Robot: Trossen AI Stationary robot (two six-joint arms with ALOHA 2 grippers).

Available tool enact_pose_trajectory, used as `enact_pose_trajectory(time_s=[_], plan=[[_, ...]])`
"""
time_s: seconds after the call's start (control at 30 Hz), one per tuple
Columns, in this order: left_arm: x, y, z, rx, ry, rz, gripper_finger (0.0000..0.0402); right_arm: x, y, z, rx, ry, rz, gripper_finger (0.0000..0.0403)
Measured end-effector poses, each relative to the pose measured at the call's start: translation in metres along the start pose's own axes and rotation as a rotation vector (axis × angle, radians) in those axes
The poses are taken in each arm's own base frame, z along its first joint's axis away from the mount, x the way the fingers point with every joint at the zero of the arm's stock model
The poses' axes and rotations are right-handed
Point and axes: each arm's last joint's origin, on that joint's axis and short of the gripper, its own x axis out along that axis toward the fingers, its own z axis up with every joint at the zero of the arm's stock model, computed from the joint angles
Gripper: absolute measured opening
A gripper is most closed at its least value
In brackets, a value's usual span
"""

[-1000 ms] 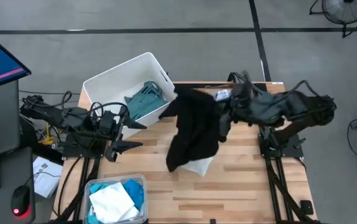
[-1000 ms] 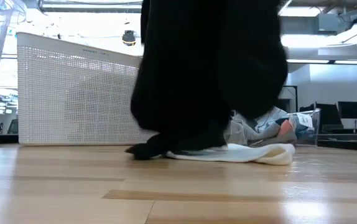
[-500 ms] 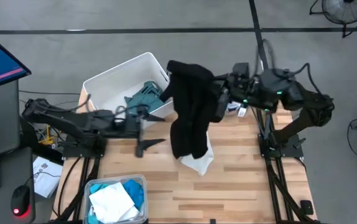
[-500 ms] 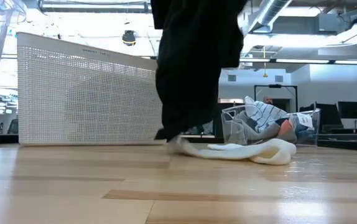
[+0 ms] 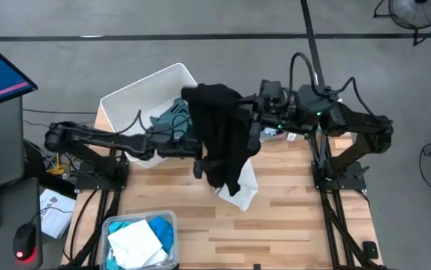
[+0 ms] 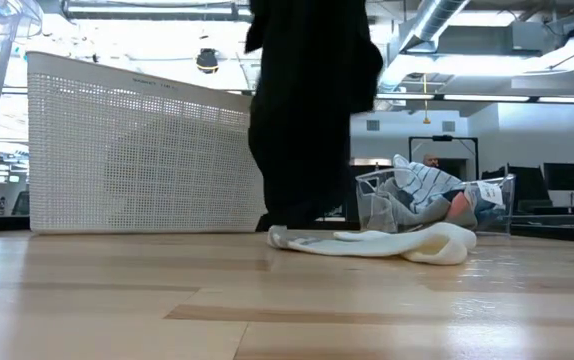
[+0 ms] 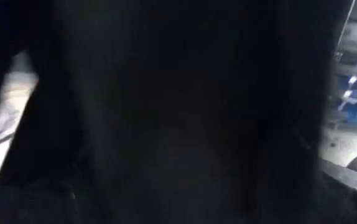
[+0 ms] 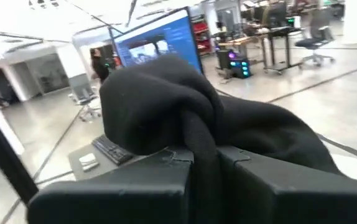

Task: Pick & Place Cloths
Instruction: Put the black shirt into the white bin

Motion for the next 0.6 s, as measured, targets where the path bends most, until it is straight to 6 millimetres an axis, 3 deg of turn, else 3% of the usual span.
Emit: enact_pose_trajectory(time_s=[0.27,0.37,0.47,0.6], plan=[[0.018,0.006,-0.010,-0.169,-0.064,-0.267,0.0354,0.014,0.003,0.000,0.020,-0.043,0.116,0.0008],[0.019,0.004,-0.012,-0.178,-0.049,-0.306,0.0327,0.019,0.004,-0.002,0.022,-0.047,0.118,0.0008],[0.020,0.000,-0.007,-0.180,-0.072,-0.297,0.0256,0.022,0.005,-0.003,0.013,-0.056,0.143,0.0008],[0.023,-0.001,0.012,-0.189,-0.132,-0.307,0.0102,0.022,0.003,0.007,0.035,-0.124,0.207,0.0008]])
